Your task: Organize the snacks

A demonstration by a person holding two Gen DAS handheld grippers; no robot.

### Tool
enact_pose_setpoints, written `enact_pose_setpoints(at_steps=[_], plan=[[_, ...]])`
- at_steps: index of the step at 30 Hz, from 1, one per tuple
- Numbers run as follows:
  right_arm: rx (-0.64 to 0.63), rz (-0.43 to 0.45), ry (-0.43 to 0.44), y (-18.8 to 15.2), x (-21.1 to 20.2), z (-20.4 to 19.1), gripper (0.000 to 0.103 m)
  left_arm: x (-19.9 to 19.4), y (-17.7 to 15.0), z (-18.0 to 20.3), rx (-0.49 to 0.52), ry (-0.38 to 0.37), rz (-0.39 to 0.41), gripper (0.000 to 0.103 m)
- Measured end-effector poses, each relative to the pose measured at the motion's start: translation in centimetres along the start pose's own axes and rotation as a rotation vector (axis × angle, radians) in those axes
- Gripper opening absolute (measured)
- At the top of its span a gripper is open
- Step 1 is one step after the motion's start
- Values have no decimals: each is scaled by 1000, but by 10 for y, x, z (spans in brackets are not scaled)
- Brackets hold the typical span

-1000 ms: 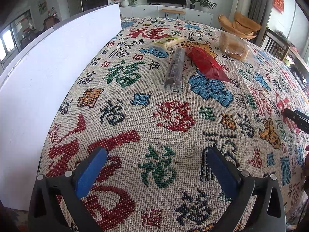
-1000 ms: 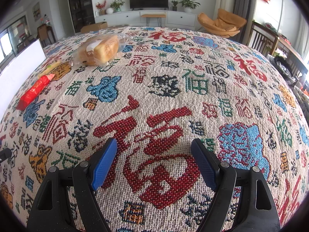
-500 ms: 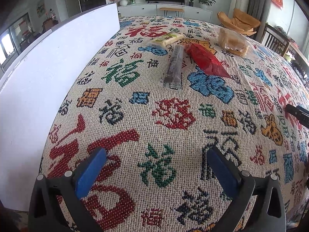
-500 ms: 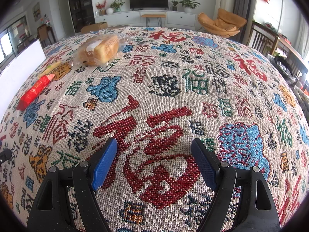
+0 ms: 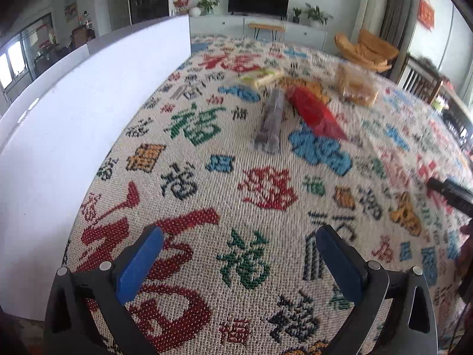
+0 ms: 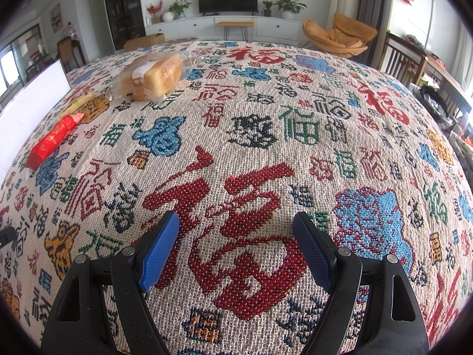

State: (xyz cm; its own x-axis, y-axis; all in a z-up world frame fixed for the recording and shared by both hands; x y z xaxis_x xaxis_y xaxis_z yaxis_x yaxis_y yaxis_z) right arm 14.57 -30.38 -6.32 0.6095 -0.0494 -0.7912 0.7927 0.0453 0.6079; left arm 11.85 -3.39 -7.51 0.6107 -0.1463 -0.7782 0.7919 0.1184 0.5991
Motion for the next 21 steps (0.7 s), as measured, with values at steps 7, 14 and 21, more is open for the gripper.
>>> enact_pose_setpoints(at_steps=[7, 14, 21], plan=[[1, 0, 1, 0, 0, 0, 82, -28, 6, -31, -157, -175, 100, 102], [1, 1, 2, 0, 0, 0, 82, -13, 5, -24, -131, -128, 34, 102], [0, 0, 1, 0, 0, 0, 82, 2, 1, -21, -114, -76, -29, 102]])
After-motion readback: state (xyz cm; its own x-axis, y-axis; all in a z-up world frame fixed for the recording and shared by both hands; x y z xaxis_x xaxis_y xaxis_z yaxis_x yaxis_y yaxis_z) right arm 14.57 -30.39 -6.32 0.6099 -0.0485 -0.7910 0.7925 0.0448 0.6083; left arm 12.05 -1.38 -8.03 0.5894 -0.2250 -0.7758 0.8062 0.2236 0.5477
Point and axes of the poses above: each gripper's, at about its wrist camera, not at the fingertips, and x roughly the way its jaws point, z to its right, y to its top, the point moved 1 cm from there along x, roughly the way its jaws point, and after that the axes turned 7 degrees about -x, right-handed, at the moved point
